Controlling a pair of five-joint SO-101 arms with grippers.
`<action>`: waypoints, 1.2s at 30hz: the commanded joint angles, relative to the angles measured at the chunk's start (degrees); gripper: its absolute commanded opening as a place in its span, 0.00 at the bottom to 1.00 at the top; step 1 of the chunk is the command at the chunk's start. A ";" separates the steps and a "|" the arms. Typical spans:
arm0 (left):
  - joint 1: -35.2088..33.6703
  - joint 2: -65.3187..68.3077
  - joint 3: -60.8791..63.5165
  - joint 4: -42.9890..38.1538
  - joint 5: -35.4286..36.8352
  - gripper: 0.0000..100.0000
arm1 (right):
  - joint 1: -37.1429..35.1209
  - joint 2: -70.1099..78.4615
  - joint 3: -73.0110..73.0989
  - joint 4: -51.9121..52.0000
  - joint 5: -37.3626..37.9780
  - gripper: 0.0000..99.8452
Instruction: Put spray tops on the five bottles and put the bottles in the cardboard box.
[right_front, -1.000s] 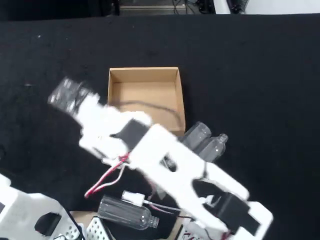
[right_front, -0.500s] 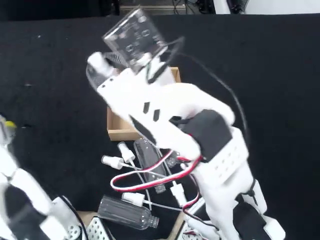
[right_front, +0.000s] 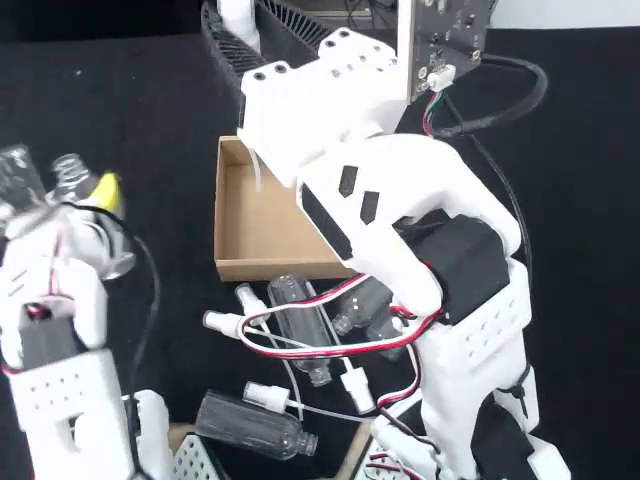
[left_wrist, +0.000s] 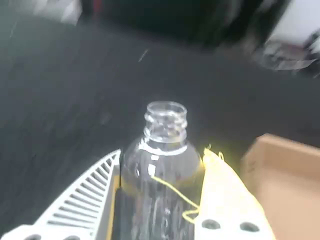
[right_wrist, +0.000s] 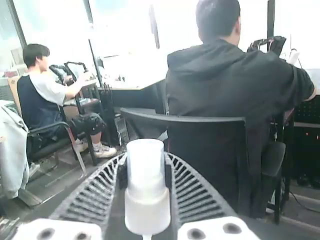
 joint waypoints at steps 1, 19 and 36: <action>10.15 -12.22 0.48 -3.78 1.23 0.03 | 1.14 -1.10 -3.47 -1.14 -0.70 0.01; 32.66 -39.03 30.99 -31.56 1.23 0.03 | -3.52 -1.36 -3.38 -8.62 -0.26 0.01; 33.10 -38.07 34.42 -31.30 1.23 0.03 | -4.31 7.34 1.36 -15.56 -0.70 0.01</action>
